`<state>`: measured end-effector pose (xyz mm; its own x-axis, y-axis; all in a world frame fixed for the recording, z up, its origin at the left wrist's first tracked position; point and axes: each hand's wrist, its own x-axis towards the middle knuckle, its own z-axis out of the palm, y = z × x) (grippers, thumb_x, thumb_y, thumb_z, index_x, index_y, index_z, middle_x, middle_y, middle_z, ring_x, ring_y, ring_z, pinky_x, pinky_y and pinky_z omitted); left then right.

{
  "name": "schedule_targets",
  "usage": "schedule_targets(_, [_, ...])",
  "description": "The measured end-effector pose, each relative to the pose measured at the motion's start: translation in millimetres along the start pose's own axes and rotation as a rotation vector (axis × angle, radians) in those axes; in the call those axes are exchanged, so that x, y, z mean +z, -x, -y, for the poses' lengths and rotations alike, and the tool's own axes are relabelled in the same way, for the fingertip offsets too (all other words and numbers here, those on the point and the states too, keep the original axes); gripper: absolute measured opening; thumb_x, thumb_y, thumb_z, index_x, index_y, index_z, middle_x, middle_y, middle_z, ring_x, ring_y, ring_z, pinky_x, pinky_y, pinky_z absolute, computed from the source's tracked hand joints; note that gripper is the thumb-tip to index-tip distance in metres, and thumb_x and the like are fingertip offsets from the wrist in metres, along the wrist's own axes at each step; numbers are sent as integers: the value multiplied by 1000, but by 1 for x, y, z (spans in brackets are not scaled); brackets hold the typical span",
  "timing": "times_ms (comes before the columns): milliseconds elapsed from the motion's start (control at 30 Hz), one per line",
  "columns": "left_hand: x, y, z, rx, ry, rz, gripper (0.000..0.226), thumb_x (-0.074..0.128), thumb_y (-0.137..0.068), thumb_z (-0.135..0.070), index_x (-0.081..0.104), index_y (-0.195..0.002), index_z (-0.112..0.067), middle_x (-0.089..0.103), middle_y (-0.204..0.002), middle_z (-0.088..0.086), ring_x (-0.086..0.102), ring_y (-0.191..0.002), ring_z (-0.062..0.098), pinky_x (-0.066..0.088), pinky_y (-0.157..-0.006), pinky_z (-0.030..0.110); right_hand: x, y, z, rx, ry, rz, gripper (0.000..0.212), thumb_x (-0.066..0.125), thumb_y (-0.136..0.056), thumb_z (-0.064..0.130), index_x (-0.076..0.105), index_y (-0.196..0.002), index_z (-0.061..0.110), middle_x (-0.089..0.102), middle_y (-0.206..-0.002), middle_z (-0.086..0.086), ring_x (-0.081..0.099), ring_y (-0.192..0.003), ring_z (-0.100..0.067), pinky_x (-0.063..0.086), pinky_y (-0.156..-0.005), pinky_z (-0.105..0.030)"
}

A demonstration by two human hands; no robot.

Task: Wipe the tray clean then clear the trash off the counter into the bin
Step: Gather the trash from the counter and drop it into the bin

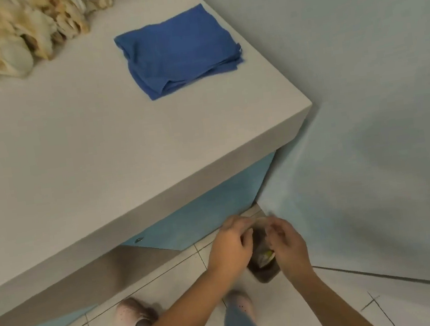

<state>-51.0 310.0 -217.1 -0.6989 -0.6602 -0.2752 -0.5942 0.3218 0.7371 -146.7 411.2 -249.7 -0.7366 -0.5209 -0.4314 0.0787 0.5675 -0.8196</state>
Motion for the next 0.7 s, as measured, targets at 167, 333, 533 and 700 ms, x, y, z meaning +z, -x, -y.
schedule_targets(167, [-113, 28, -63, 79, 295, -331, 20, 52, -92, -17, 65, -107, -20, 66, -94, -11, 61, -84, 3, 48, -78, 12, -2, 46, 144, -266, -220, 31, 8, 58, -91, 21, 66, -90, 24, 68, -79, 9, 61, -69, -2, 48, -65, -12])
schedule_targets(333, [-228, 45, -92, -40, 600, -306, 18, 54, -93, -16, 64, -98, -31, 71, -78, 2, 67, -67, 11, 56, -71, 27, 42, 67, 261, -497, -308, 207, 13, 56, -90, 10, 66, -88, 18, 67, -71, 2, 59, -60, -5, 49, -58, -16])
schedule_targets(533, [-365, 36, -42, -122, 542, -473, 14, 53, -93, -17, 65, -98, -22, 72, -84, 2, 66, -67, 12, 51, -64, 25, 134, 57, 361, -637, -199, 332, 17, 55, -92, 12, 65, -97, 26, 65, -81, 2, 59, -63, -8, 48, -61, -19])
schedule_targets(700, [-473, 24, 50, -249, 375, -661, 11, 56, -90, -19, 66, -88, -22, 70, -86, 3, 64, -72, 17, 47, -66, 28, 225, 33, 424, -755, 27, 279, 10, 63, -88, 24, 63, -98, 27, 61, -84, 5, 58, -68, -13, 47, -63, -21])
